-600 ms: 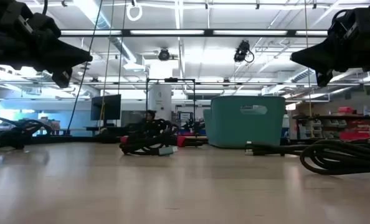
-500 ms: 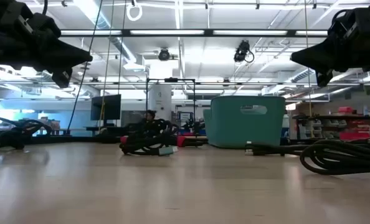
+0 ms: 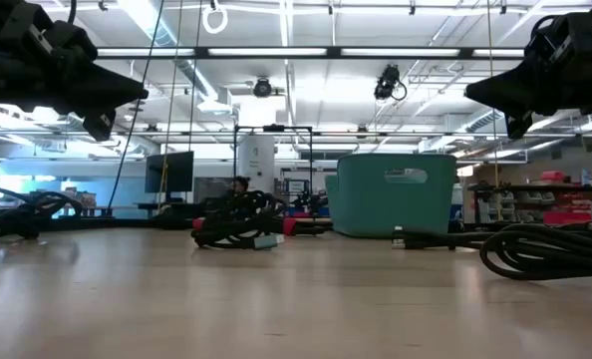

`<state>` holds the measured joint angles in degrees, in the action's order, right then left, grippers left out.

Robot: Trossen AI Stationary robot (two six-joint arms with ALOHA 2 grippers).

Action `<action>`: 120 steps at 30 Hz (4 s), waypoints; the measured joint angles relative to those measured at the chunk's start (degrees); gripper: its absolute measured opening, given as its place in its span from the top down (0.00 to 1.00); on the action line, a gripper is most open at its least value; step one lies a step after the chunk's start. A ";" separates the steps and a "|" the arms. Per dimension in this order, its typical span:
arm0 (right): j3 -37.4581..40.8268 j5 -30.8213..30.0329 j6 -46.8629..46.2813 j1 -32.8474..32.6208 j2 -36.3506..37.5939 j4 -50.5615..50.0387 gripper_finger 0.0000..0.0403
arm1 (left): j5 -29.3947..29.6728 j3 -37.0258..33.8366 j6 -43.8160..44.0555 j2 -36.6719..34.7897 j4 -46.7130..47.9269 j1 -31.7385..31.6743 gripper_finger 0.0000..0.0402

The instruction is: Pick and place USB-C Cables

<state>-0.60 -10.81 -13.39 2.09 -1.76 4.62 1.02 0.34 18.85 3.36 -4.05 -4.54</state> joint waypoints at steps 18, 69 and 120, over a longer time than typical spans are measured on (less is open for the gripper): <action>-0.01 -0.02 0.01 -0.01 0.00 0.15 0.93 | 0.00 0.00 0.00 0.00 0.02 0.00 0.91; -30.01 -5.69 -4.31 -18.58 -79.58 -8.10 0.57 | 0.00 0.01 0.03 -0.02 -0.01 0.01 0.92; -79.24 -3.86 54.34 32.83 -110.33 -43.40 0.79 | 0.00 0.00 0.05 0.00 -1.27 0.00 0.91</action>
<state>-79.84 -14.67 40.95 34.92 -112.08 -38.78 1.02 0.34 18.90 3.36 -5.32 -4.54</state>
